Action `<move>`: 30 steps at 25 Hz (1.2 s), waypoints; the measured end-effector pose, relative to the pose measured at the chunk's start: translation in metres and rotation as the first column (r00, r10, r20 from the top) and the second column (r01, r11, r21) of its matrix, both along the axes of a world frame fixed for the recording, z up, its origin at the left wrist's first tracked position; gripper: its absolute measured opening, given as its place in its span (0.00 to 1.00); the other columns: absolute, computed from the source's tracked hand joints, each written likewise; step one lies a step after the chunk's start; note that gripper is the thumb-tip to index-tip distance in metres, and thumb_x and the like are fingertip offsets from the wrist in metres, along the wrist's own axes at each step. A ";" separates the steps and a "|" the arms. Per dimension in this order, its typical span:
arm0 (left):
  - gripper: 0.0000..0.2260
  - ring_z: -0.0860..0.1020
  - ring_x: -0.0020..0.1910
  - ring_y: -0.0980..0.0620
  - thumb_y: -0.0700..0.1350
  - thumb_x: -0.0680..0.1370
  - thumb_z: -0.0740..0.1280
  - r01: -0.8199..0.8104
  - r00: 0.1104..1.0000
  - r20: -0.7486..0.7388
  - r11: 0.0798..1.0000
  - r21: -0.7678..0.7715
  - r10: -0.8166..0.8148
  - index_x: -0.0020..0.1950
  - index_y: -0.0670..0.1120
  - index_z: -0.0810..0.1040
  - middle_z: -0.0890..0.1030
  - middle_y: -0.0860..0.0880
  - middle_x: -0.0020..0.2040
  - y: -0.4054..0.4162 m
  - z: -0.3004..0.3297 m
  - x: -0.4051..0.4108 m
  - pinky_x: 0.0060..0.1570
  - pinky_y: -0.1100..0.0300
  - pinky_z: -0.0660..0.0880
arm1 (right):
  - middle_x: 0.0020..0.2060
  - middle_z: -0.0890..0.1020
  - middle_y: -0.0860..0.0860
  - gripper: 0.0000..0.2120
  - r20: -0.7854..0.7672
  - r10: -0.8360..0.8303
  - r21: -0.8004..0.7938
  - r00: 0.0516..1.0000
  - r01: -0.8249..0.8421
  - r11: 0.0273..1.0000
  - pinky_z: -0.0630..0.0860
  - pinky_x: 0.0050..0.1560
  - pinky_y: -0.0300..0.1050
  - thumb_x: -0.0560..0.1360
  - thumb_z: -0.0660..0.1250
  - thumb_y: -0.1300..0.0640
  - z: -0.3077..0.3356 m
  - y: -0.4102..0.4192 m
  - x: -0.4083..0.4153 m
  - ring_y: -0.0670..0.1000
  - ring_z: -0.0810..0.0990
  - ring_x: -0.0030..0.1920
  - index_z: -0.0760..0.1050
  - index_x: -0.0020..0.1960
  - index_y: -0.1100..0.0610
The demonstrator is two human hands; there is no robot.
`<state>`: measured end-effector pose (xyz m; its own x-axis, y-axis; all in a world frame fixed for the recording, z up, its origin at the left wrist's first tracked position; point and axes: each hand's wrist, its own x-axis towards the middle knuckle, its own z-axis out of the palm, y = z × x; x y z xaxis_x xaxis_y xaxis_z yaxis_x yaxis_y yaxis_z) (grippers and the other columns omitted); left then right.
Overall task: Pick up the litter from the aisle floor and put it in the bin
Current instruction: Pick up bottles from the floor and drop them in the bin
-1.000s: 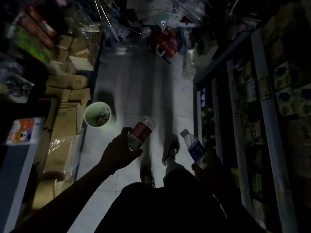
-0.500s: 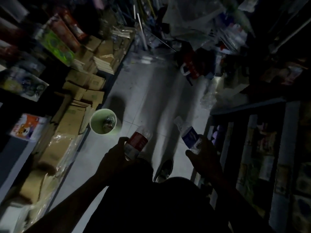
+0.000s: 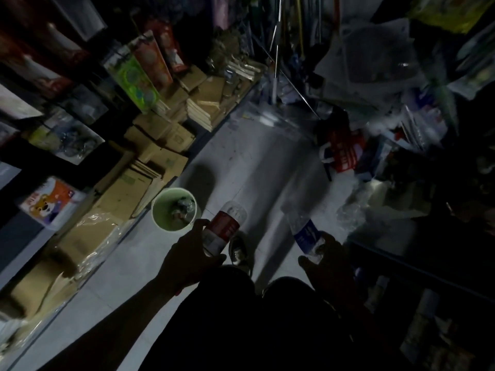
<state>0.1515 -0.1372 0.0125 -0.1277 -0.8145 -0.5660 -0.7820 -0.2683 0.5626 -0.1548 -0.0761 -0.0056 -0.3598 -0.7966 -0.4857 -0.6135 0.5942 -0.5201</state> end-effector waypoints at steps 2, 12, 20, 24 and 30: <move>0.39 0.81 0.52 0.53 0.56 0.69 0.79 -0.028 1.000 0.006 1.000 -0.015 0.028 0.75 0.56 0.63 0.77 0.60 0.53 -0.030 -0.001 0.000 0.44 0.63 0.70 | 0.57 0.77 0.54 0.30 -0.011 0.009 0.008 1.000 -0.009 1.000 0.72 0.60 0.49 0.70 0.78 0.57 -0.002 -0.029 0.002 0.56 0.76 0.57 0.72 0.69 0.55; 0.41 0.80 0.50 0.49 0.61 0.67 0.80 -0.461 0.887 0.060 0.883 0.084 0.457 0.72 0.55 0.62 0.81 0.49 0.57 -0.096 -0.033 0.023 0.49 0.55 0.74 | 0.56 0.73 0.49 0.34 0.209 0.393 0.171 0.895 -0.429 0.887 0.67 0.41 0.32 0.71 0.79 0.48 -0.045 -0.216 0.042 0.51 0.76 0.53 0.67 0.70 0.55; 0.25 0.80 0.39 0.43 0.40 0.74 0.72 -0.914 0.207 -0.042 0.209 0.346 0.977 0.64 0.54 0.63 0.80 0.36 0.55 -0.098 -0.126 0.055 0.34 0.50 0.78 | 0.53 0.78 0.62 0.14 0.465 0.531 0.263 0.708 -0.684 0.681 0.82 0.49 0.56 0.75 0.65 0.56 -0.111 -0.313 0.148 0.57 0.81 0.49 0.70 0.59 0.54; 0.26 0.82 0.47 0.43 0.42 0.76 0.73 -0.895 -0.033 -0.019 -0.021 0.446 0.999 0.69 0.50 0.63 0.80 0.40 0.56 -0.099 -0.231 0.074 0.39 0.51 0.79 | 0.62 0.77 0.58 0.48 0.329 0.590 0.423 0.737 -0.674 0.606 0.80 0.58 0.59 0.60 0.71 0.31 -0.218 -0.307 0.221 0.60 0.81 0.58 0.66 0.71 0.56; 0.30 0.84 0.48 0.42 0.58 0.70 0.79 -0.894 -0.221 0.010 -0.207 0.397 0.975 0.66 0.49 0.73 0.81 0.45 0.53 -0.121 -0.437 0.127 0.47 0.44 0.84 | 0.53 0.83 0.55 0.50 0.212 0.564 0.565 0.798 -0.571 0.596 0.74 0.35 0.44 0.53 0.61 0.19 -0.430 -0.295 0.344 0.55 0.83 0.48 0.75 0.61 0.55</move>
<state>0.2788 -0.2582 -0.4243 0.5365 -0.0003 -0.8439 0.6316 -0.6630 0.4018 0.1887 -0.3713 -0.4351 0.0736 -0.3994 -0.9138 -0.9291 0.3055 -0.2084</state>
